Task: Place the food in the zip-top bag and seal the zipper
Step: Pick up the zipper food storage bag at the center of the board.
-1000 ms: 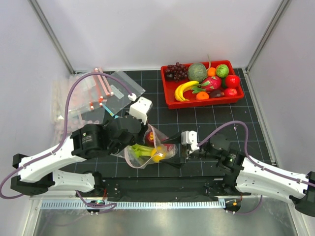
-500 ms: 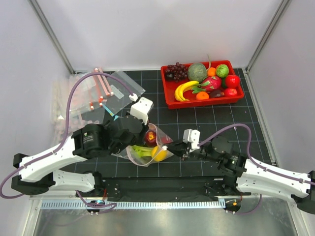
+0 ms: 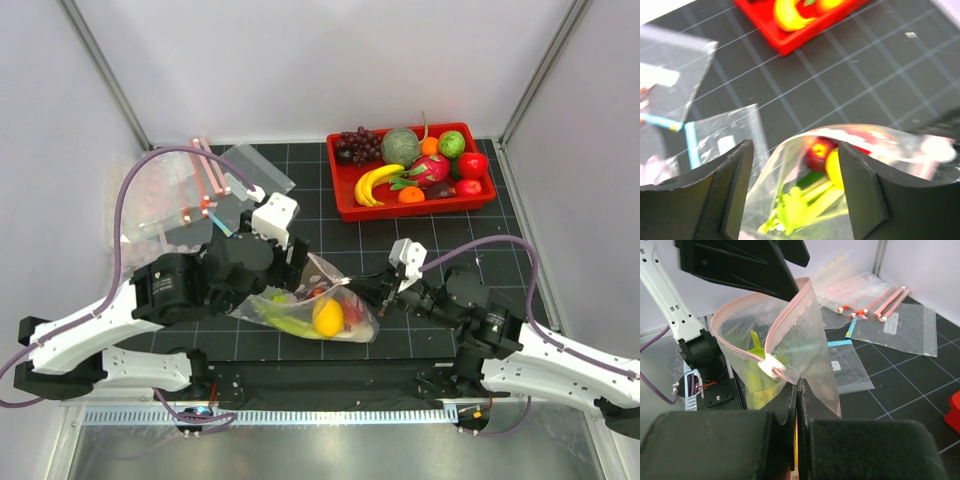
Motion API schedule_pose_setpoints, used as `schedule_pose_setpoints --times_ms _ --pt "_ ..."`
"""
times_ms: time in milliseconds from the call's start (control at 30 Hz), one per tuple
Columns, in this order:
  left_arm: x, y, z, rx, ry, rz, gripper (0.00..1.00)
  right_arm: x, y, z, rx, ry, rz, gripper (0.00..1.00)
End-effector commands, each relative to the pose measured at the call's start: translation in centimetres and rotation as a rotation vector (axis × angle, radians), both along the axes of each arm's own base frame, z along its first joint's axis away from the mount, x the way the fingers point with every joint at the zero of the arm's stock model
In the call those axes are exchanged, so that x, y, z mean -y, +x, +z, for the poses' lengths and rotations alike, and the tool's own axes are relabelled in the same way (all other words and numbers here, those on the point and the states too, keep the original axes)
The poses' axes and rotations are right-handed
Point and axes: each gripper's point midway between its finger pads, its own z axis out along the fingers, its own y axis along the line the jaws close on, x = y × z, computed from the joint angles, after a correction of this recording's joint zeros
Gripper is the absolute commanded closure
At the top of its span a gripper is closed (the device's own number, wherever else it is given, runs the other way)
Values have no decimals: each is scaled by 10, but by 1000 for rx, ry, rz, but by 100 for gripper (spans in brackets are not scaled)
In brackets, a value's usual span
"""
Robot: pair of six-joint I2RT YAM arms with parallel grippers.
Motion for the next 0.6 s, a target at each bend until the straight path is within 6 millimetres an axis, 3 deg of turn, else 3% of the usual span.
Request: schedule_pose_setpoints --times_ms 0,100,300,400,567 --pt "25 -14 34 46 -124 -176 28 3 4 27 -31 63 -37 99" --pt "47 -30 37 62 -172 -332 24 2 3 27 -44 51 -34 99" --pt "61 -50 51 135 -222 -519 21 -4 6 23 -61 28 -31 99" --pt "73 -65 44 123 -211 -627 20 -10 0 21 -69 14 11 99" --pt "87 -63 15 112 -87 -646 21 -12 -3 23 -80 22 30 99"
